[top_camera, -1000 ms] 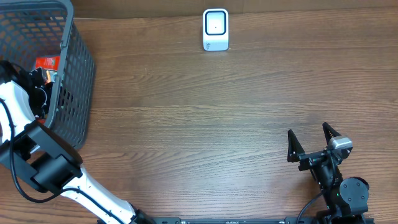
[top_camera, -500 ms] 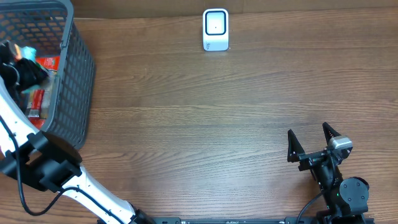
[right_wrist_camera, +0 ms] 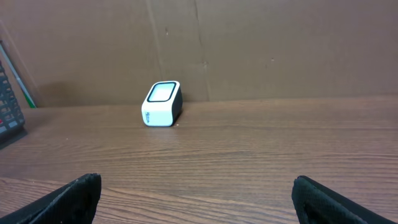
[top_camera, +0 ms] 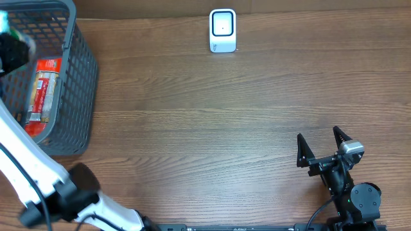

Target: Scan the item barcode

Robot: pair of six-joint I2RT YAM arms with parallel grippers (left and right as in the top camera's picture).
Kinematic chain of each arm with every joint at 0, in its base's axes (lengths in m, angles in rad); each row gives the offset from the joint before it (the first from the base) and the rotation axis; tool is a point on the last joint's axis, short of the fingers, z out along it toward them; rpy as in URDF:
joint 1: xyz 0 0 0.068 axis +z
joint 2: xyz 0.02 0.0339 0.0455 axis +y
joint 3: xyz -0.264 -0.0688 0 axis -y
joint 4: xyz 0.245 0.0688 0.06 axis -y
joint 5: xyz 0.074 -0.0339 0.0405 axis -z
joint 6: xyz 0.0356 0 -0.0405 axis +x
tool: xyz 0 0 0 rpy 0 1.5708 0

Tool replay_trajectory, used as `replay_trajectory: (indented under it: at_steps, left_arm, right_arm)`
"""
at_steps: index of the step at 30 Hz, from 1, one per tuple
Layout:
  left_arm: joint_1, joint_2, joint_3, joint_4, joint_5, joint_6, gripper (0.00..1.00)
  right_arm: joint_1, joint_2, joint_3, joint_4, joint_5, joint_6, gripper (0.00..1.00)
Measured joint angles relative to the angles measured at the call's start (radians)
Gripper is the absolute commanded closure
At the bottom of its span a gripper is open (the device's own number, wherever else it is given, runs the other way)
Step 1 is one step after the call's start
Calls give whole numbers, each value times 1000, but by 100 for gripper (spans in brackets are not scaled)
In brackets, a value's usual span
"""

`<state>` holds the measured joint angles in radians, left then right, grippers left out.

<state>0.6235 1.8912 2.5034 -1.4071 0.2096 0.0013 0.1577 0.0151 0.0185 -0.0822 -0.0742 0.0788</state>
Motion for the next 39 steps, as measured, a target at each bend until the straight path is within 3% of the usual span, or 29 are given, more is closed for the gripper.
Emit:
replay_trajectory:
  at_steps: [8,13,24,31,39]
  left_arm:
    - [-282,-184,34,-123,-59,-40,62]
    - [-487,-182,34,-229,-118,-56,63]
    - [-904,-171,-71,-254,-200,-113,62]
    - [-1041,-172,-247,-208,-251,-185,62]
    - [-1144,-168,-568,-2,-260,-239,60]
  right_arm:
    - [0,0,0,0,0,0,0]
    - [0,0,0,0,0,0,0]
    - [0,0,0,0,0,0,0]
    - [0,0,0,0,0,0,0]
    - [0,0,0,1,0,0,0]
